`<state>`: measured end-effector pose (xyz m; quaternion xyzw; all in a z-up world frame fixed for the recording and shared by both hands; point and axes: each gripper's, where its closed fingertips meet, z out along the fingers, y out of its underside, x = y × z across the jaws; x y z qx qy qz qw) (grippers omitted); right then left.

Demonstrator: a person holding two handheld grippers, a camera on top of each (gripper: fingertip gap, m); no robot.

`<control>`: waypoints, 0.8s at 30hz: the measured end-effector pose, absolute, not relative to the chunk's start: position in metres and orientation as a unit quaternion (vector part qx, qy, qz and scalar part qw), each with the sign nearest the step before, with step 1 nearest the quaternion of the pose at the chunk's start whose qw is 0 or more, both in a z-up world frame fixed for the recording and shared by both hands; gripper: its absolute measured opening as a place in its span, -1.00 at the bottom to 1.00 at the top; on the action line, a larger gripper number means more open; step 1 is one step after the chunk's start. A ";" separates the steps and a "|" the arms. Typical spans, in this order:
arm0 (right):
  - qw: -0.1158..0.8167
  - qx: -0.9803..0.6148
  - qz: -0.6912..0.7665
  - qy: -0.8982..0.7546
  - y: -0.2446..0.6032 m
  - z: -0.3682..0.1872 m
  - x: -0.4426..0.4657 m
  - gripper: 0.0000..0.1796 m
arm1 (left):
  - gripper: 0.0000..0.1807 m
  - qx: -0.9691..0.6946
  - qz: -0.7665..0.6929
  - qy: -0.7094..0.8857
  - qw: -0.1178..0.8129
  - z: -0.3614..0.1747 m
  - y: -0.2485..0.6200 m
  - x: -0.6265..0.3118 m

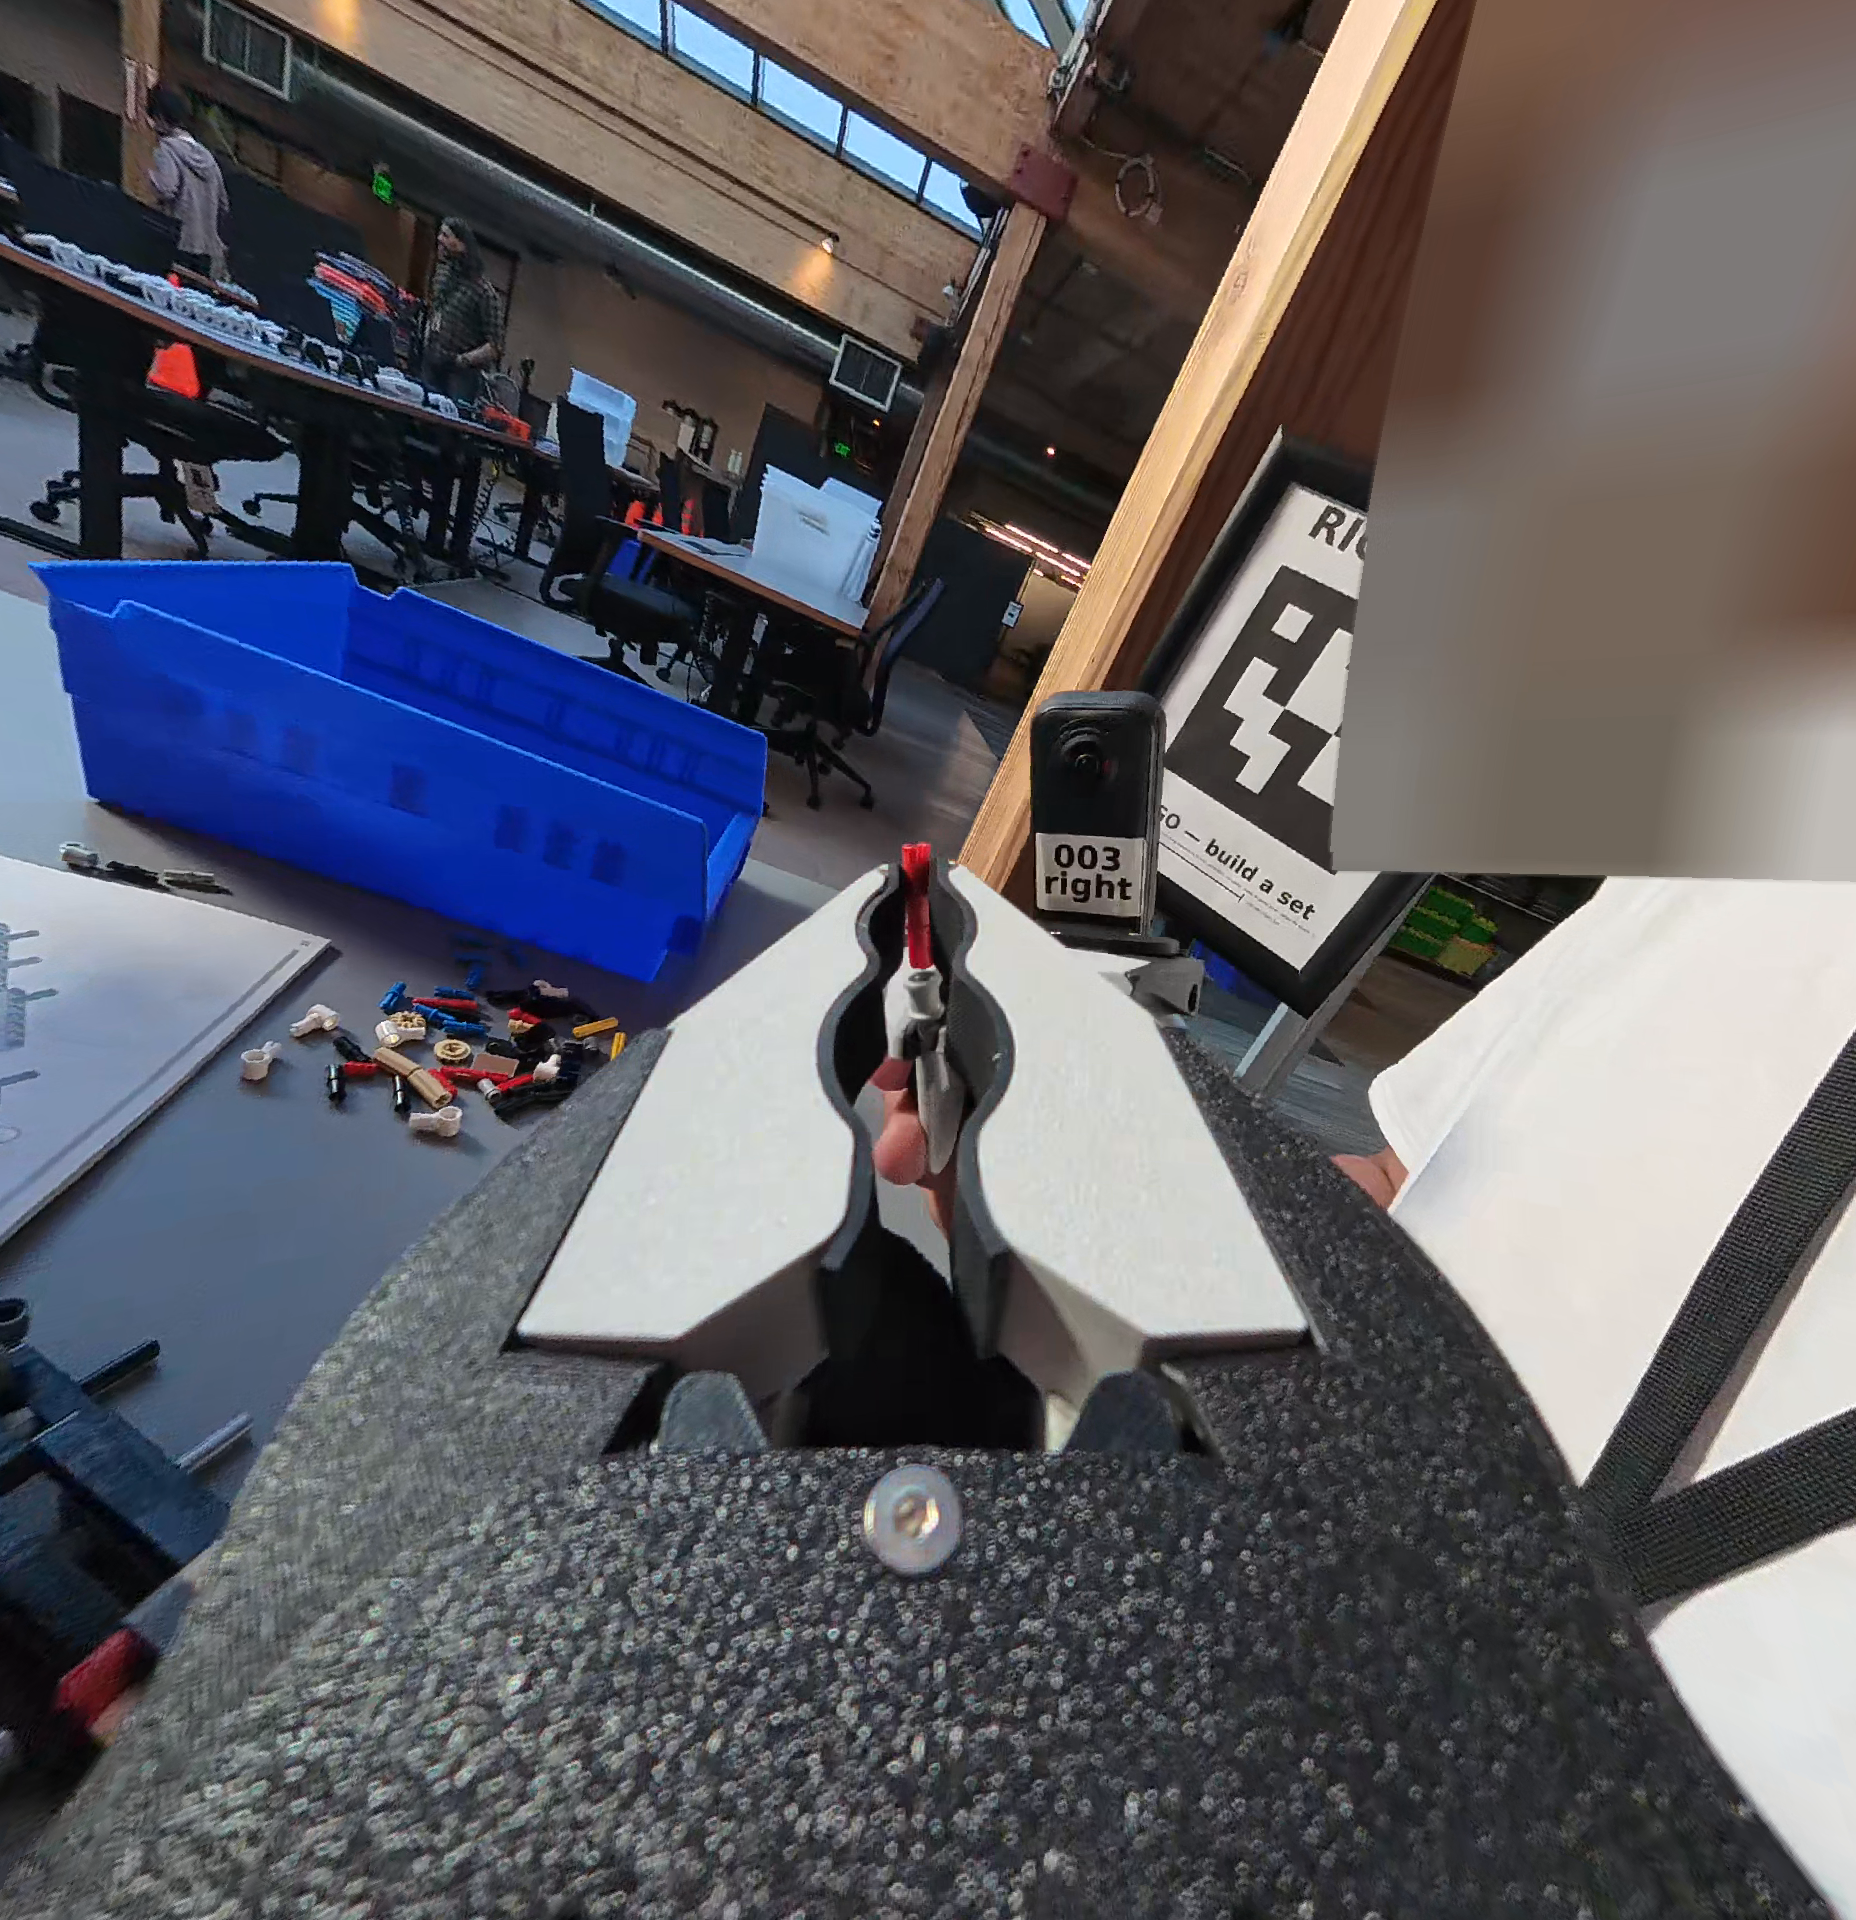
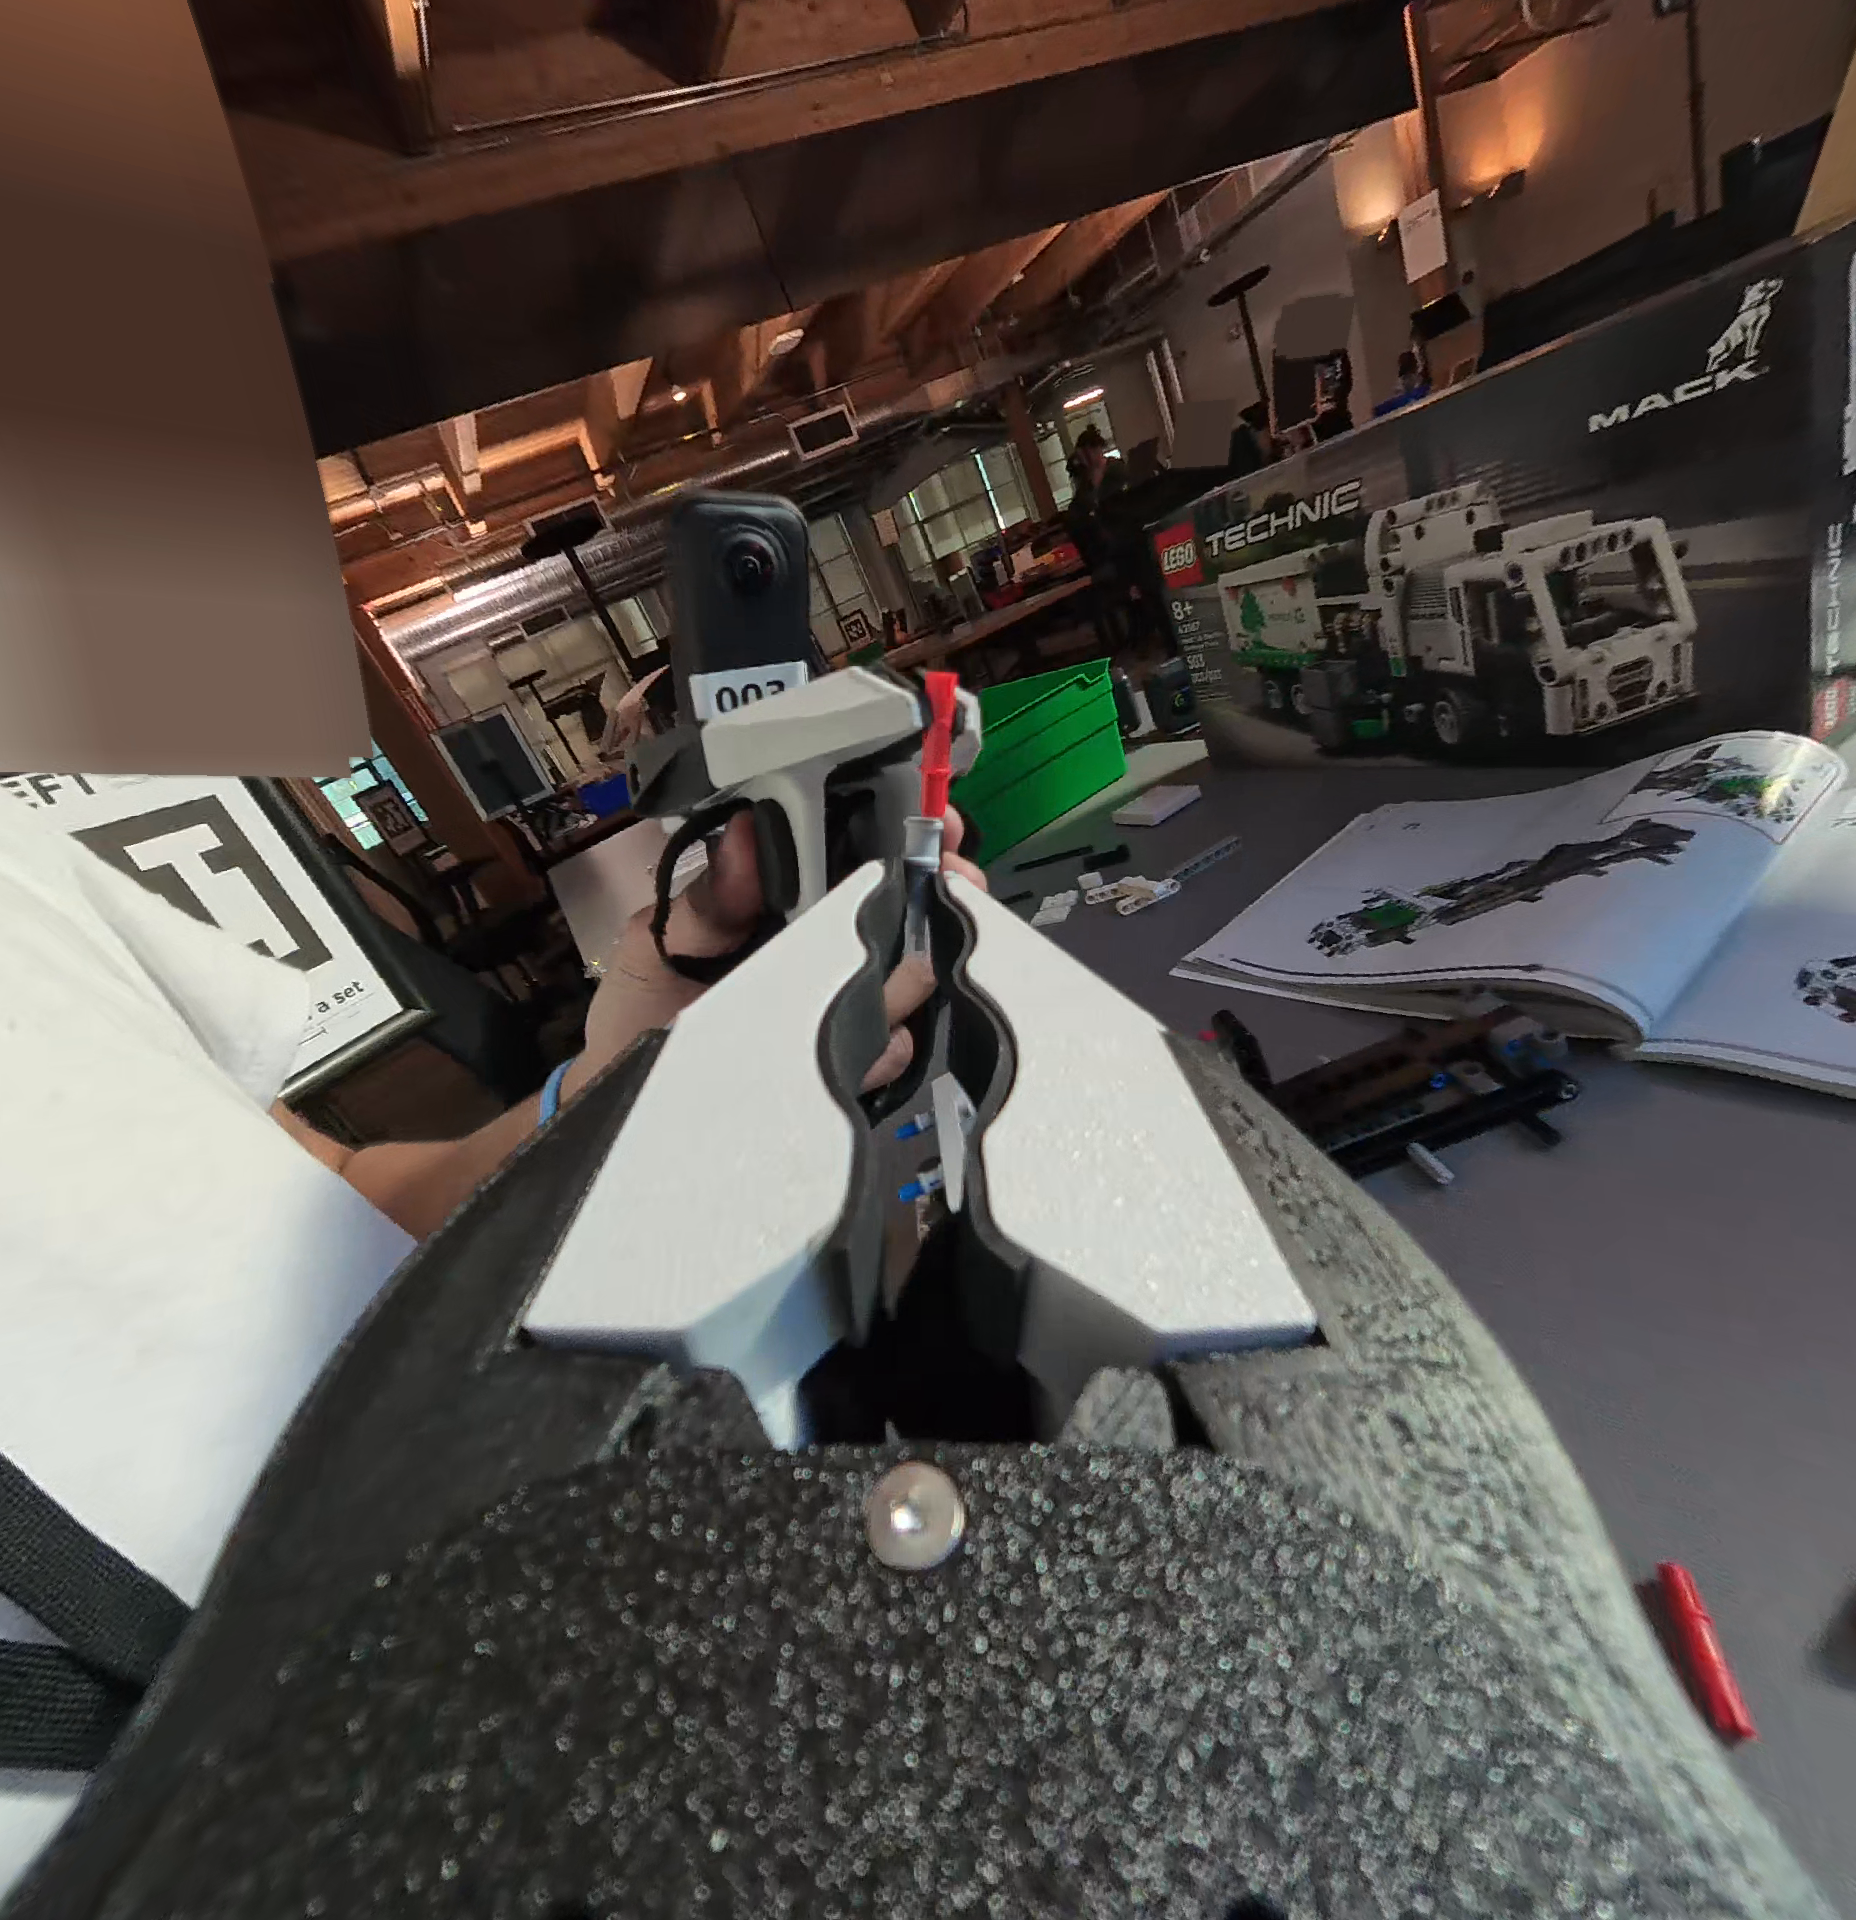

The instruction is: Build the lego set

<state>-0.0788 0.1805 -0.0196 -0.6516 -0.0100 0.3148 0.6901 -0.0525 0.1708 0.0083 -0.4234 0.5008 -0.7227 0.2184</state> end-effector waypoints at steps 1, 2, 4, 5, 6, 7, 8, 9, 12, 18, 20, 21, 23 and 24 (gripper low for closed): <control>0.690 -0.655 0.308 -0.012 0.182 -0.020 -0.080 -0.97 | -0.99 -0.423 -0.722 0.500 0.222 0.007 0.172 -0.055; 0.691 -0.657 0.300 -0.018 0.182 -0.020 -0.082 -0.97 | -0.99 -0.424 -0.722 0.498 0.225 0.007 0.174 -0.057; 0.692 -0.661 0.291 -0.019 0.184 -0.019 -0.083 -0.97 | -0.99 -0.422 -0.725 0.495 0.227 0.007 0.177 -0.060; 0.689 -0.662 0.293 -0.017 0.185 -0.020 -0.084 -0.97 | -0.99 -0.423 -0.724 0.494 0.230 0.007 0.179 -0.062; 0.686 -0.662 0.300 -0.016 0.185 -0.020 -0.085 -0.97 | -0.99 -0.422 -0.725 0.494 0.229 0.006 0.181 -0.063; 0.686 -0.660 0.306 -0.013 0.186 -0.019 -0.085 -0.97 | -0.99 -0.419 -0.729 0.493 0.225 0.007 0.181 -0.065; 0.684 -0.659 0.313 -0.011 0.187 -0.019 -0.086 -0.97 | -0.99 -0.418 -0.731 0.491 0.223 0.007 0.182 -0.065; 0.683 -0.660 0.314 -0.010 0.187 -0.021 -0.087 -0.97 | -0.99 -0.419 -0.730 0.493 0.222 0.006 0.182 -0.065; 0.683 -0.657 0.317 -0.007 0.189 -0.022 -0.087 -0.97 | -0.99 -0.423 -0.724 0.496 0.226 0.004 0.185 -0.066; 0.687 -0.663 0.298 -0.008 0.194 -0.024 -0.087 -0.97 | -0.99 -0.430 -0.737 0.473 0.217 0.002 0.189 -0.067; 0.685 -0.661 0.305 -0.006 0.195 -0.024 -0.087 -0.97 | -0.99 -0.431 -0.742 0.468 0.214 0.001 0.189 -0.067; 0.686 -0.659 0.309 -0.005 0.194 -0.024 -0.087 -0.97 | -0.99 -0.431 -0.742 0.467 0.215 0.001 0.189 -0.067; 0.683 -0.655 0.322 -0.001 0.194 -0.024 -0.087 -0.97 | -0.99 -0.429 -0.740 0.471 0.215 0.001 0.189 -0.068; 0.684 -0.652 0.327 -0.001 0.193 -0.024 -0.087 -0.97 | -0.99 -0.428 -0.740 0.472 0.215 0.001 0.189 -0.069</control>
